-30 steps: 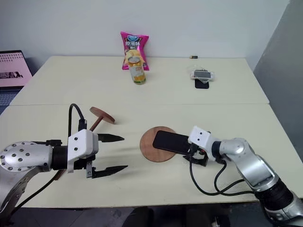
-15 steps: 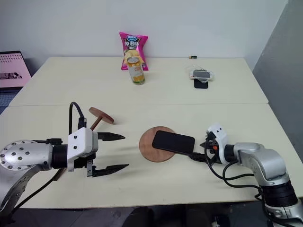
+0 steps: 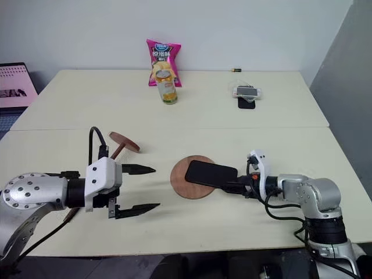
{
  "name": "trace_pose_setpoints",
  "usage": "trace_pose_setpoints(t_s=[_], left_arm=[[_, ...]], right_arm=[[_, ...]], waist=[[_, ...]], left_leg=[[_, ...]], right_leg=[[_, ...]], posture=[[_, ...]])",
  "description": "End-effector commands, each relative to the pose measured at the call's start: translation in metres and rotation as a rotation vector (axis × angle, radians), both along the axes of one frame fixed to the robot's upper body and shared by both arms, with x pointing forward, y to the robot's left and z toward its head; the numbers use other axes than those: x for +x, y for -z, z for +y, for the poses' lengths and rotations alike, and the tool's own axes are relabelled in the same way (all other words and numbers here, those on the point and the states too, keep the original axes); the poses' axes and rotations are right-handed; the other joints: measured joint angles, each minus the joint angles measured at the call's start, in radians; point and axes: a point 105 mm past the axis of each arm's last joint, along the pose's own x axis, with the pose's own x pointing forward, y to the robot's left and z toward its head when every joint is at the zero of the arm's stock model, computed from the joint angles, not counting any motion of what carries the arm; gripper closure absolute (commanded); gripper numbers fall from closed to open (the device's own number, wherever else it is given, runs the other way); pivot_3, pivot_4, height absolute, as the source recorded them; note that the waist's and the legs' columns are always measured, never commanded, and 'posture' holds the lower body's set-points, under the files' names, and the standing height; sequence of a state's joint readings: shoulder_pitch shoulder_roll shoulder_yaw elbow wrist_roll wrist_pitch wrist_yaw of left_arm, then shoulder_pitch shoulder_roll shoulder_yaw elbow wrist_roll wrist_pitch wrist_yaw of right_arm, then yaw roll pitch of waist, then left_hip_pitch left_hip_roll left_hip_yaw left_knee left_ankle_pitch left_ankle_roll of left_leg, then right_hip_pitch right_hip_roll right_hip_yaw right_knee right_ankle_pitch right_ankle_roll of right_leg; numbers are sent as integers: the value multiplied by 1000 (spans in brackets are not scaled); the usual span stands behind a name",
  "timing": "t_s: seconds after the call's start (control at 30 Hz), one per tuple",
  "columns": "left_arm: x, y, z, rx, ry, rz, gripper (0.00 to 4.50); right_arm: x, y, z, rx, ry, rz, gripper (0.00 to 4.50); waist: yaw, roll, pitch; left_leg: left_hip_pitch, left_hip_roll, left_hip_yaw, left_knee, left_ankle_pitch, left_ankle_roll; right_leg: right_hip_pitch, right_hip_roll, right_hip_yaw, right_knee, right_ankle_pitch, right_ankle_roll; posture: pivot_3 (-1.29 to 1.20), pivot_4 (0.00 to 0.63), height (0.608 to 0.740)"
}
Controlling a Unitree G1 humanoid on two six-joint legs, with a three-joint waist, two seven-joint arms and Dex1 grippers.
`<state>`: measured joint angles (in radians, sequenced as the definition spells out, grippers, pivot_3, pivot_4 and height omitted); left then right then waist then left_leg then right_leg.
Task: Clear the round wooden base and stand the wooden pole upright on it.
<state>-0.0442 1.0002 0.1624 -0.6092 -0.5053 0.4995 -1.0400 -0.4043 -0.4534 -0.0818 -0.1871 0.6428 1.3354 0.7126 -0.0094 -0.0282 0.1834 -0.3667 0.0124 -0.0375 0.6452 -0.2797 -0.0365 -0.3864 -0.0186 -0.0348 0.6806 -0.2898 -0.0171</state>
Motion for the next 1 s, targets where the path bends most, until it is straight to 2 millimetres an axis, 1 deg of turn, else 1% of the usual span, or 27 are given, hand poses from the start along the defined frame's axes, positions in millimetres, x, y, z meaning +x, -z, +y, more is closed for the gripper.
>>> trace_pose_setpoints(t_s=[0.03,0.1,0.23,0.37,0.4,0.43,0.5,0.6,0.67,0.77,1.0], left_arm=[[2,-5,1,5,7,-26,0],[2,-5,1,6,7,-27,0],[3,-3,1,9,9,-30,0],[4,-3,1,14,10,-35,0],[4,-3,1,14,10,-35,0],[5,-3,1,14,10,-35,0],[5,-4,1,14,11,-37,0],[6,-4,0,13,11,-38,0],[7,-5,0,12,10,-40,0],[8,-6,0,11,8,-42,0],[10,-11,2,0,1,-51,0]], right_arm=[[-1,-5,7,100,6,56,422],[0,-7,7,122,12,68,915],[0,-9,9,177,24,101,1641],[-1,-9,10,205,40,125,2561],[-1,-9,11,209,40,127,2862],[-2,-10,11,210,40,128,3009],[-3,-10,12,216,40,130,3556],[-3,-12,13,234,40,129,4184],[-4,-13,13,237,38,124,4355],[-5,-19,13,256,30,93,4392],[-4,-51,15,316,-18,-115,4419]], waist=[[0,0,0],[0,0,0],[0,0,0],[0,0,0],[0,0,0],[0,0,0],[0,0,0],[0,0,0],[0,0,0],[0,0,0],[0,1,0]], left_leg=[[0,0,0,0,0,0],[0,0,0,0,0,0],[0,0,0,0,0,0],[0,0,0,0,0,0],[0,0,0,0,0,0],[-1,0,0,0,0,0],[-1,0,0,0,0,0],[0,0,0,0,0,0],[0,0,0,0,0,0],[0,0,0,0,0,0],[-1,0,0,0,0,0]], right_leg=[[0,0,0,0,0,0],[0,0,0,0,0,0],[0,0,0,0,0,0],[0,0,0,0,0,0],[0,0,0,0,0,0],[0,0,0,0,0,0],[0,0,0,0,0,0],[-1,0,0,0,0,0],[0,0,0,0,0,0],[0,0,0,0,0,1],[-1,0,0,0,-1,1]], posture=[[0,150,740],[0,150,740],[0,150,740],[0,150,740],[0,150,740],[0,150,740],[0,150,740],[0,150,740],[0,150,740],[0,150,740],[0,150,740]])
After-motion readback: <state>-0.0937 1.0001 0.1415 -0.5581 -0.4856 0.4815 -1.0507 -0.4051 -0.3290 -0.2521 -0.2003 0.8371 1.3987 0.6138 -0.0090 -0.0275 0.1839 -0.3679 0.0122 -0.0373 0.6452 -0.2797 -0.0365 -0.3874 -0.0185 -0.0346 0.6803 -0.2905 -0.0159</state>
